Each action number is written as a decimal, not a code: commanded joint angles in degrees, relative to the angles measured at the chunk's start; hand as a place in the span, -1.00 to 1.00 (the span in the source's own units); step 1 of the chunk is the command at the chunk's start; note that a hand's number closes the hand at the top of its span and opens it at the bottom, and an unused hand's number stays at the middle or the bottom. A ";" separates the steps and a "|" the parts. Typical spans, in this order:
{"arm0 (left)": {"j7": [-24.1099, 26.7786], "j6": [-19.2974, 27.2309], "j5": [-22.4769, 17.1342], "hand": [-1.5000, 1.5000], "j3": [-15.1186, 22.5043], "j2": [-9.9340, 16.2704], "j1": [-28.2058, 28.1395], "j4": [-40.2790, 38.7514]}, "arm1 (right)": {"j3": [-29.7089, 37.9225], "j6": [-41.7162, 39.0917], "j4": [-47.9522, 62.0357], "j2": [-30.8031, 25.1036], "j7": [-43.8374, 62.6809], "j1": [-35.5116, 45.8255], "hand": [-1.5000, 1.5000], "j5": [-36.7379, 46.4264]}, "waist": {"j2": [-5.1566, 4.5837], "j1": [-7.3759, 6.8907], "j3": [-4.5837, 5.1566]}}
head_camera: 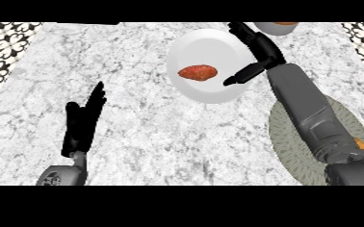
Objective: Pick the sweet potato from the placemat and place it in the plate
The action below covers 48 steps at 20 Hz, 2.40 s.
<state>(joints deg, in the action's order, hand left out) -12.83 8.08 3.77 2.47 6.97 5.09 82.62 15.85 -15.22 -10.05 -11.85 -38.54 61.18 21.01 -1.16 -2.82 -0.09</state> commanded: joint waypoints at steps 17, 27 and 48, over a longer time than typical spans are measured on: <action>-2.32 1.22 2.56 0.00 2.22 -1.42 -3.22 5.32 | -0.83 8.97 2.47 -1.73 1.37 -0.43 -1.00 2.68 | -0.09 -0.72 -0.04; 0.17 -0.05 0.81 0.00 -0.13 -1.43 -0.17 0.85 | -1.03 11.60 2.73 -4.13 0.72 -2.21 -1.00 3.56 | -0.26 -0.34 -0.03; -0.35 -0.04 1.67 0.00 0.58 -2.30 1.34 0.51 | 2.88 13.48 4.11 -11.08 -3.19 -7.44 -1.00 1.09 | -1.08 -1.63 -0.21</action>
<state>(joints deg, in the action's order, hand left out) -13.03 7.23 5.11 2.86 5.66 5.37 83.94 18.11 -2.42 -6.08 -22.56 -40.08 55.53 22.53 -2.00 -4.58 -0.25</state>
